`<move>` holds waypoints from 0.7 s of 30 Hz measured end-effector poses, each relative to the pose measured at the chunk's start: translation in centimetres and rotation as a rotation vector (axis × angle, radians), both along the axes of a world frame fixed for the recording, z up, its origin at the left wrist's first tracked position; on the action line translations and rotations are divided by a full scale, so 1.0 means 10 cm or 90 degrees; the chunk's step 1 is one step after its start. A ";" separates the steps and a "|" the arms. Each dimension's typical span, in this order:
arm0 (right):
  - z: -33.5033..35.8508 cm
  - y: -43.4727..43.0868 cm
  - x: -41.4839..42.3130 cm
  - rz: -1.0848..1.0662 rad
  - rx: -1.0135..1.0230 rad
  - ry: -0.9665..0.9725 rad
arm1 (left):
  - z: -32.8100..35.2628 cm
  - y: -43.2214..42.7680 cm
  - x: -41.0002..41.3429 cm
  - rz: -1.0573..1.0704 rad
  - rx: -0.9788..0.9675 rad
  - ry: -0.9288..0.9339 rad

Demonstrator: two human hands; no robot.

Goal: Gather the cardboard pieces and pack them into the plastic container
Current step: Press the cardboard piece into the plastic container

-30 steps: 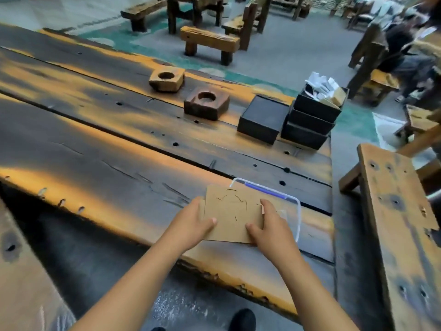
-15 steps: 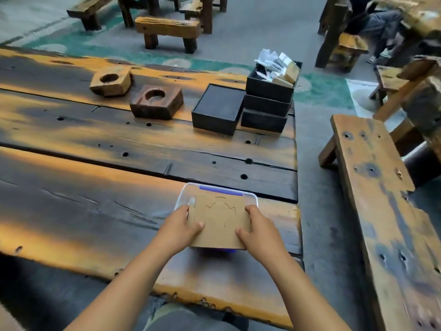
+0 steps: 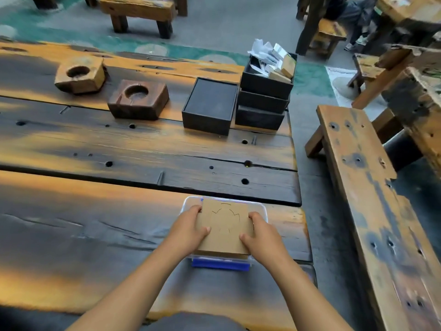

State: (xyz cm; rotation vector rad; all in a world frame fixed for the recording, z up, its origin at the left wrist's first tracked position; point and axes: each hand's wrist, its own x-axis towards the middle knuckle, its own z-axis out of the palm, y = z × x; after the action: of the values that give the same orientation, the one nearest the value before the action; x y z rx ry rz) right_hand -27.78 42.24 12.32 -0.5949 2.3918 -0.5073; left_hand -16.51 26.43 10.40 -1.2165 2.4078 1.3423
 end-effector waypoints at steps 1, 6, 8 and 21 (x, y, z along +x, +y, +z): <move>-0.03 -0.03 0.01 -0.003 0.011 -0.004 | -0.05 -0.03 -0.01 -0.009 -0.003 -0.005; -0.18 -0.08 0.04 -0.015 0.028 -0.009 | -0.22 -0.06 0.00 -0.053 -0.020 -0.033; -0.25 -0.08 0.05 -0.006 0.044 -0.010 | -0.30 -0.05 0.04 -0.064 -0.032 -0.055; -0.47 -0.09 -0.02 0.000 0.067 0.008 | -0.49 -0.03 0.00 -0.082 -0.041 -0.084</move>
State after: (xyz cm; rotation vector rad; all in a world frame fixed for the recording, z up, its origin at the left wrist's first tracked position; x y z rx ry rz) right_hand -27.99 41.29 7.63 -0.5531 2.4131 -0.3753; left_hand -16.50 26.17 5.50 -1.1070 2.4080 1.1200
